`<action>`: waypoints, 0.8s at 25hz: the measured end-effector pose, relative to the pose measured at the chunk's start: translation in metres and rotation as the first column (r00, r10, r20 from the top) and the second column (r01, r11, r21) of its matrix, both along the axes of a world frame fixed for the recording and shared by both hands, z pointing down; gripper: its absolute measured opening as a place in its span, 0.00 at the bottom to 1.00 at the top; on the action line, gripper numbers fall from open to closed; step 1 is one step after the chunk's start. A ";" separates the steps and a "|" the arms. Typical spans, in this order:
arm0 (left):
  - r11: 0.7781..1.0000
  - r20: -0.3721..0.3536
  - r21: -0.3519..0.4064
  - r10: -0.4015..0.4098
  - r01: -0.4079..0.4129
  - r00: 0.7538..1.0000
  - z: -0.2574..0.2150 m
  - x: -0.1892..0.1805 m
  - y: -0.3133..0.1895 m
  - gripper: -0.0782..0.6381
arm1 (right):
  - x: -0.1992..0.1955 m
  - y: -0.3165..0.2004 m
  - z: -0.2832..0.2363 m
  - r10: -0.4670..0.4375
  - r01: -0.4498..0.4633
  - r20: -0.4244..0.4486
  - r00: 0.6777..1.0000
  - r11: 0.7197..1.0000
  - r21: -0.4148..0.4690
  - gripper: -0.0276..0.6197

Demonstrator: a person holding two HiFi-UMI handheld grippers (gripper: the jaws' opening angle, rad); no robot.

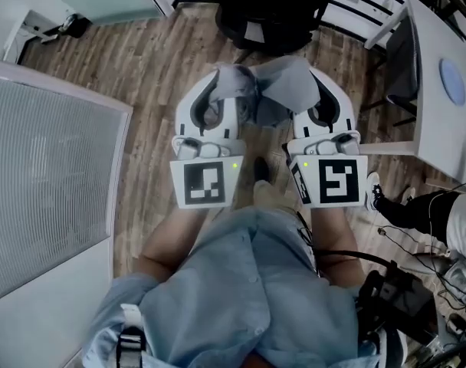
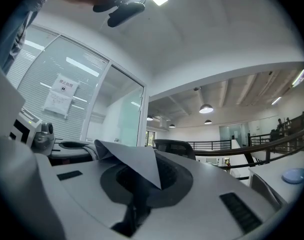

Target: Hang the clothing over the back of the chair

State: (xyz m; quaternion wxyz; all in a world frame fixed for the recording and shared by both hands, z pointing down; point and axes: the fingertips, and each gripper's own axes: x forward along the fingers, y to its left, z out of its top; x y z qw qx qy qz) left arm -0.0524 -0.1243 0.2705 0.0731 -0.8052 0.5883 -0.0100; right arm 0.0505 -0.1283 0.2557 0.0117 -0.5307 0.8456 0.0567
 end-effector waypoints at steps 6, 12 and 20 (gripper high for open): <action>0.999 0.013 0.032 -0.017 0.016 1.000 -0.013 0.014 -0.052 0.13 | 0.011 -0.056 -0.012 -0.032 0.032 0.007 0.999 0.998 0.045 0.07; 0.994 -0.003 0.106 -0.035 0.035 0.999 -0.042 0.014 -0.084 0.13 | 0.014 -0.090 -0.048 -0.052 0.053 -0.009 0.999 0.989 0.136 0.07; 0.992 -0.024 0.110 -0.064 0.066 0.998 -0.047 0.004 -0.117 0.13 | 0.009 -0.120 -0.059 -0.071 0.072 -0.011 0.997 0.983 0.167 0.07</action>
